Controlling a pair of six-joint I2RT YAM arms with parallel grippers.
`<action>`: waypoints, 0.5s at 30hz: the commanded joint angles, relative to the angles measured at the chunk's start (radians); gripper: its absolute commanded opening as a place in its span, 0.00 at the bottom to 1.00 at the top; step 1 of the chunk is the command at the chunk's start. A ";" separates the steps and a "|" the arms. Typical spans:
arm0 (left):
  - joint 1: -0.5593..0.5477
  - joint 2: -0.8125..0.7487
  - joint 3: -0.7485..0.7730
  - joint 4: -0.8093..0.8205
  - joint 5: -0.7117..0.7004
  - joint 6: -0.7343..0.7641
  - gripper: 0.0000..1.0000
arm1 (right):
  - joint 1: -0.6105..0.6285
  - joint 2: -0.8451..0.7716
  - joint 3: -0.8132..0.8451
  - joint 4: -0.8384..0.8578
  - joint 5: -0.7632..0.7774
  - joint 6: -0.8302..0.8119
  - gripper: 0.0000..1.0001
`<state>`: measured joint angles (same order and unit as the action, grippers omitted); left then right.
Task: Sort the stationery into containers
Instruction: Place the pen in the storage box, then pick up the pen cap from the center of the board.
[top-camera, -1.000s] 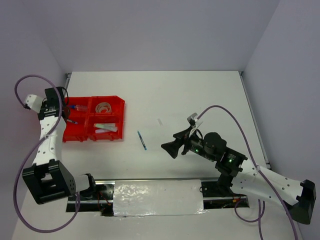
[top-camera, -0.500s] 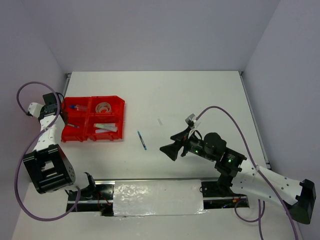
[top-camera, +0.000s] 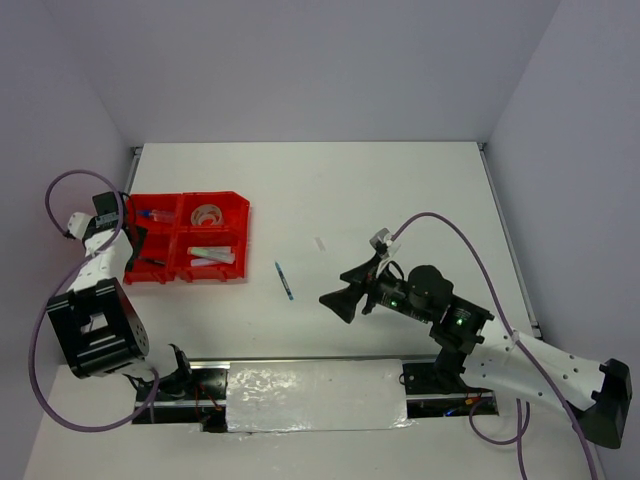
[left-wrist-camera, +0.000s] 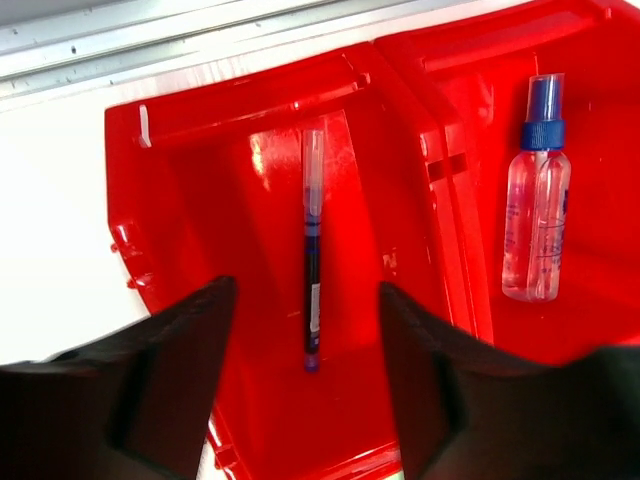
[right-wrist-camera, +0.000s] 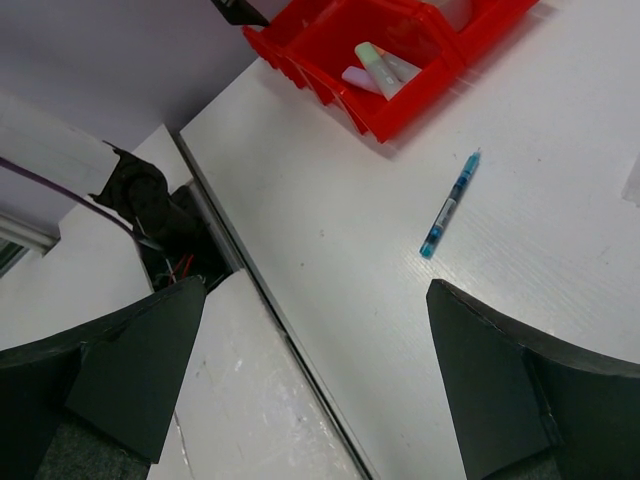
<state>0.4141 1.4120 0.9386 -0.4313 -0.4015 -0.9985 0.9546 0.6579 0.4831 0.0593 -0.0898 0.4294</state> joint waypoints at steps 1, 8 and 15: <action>0.005 0.002 0.046 0.000 0.023 -0.006 0.73 | -0.002 0.009 0.032 0.028 -0.014 -0.012 1.00; 0.005 -0.149 0.104 0.008 0.139 0.093 0.85 | -0.002 0.185 0.106 -0.079 0.087 -0.006 1.00; -0.207 -0.294 0.184 -0.076 0.044 0.213 0.98 | 0.004 0.460 0.238 -0.199 0.299 0.037 1.00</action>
<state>0.3183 1.1641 1.0615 -0.4675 -0.3099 -0.8654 0.9554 1.0515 0.6395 -0.0658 0.0631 0.4347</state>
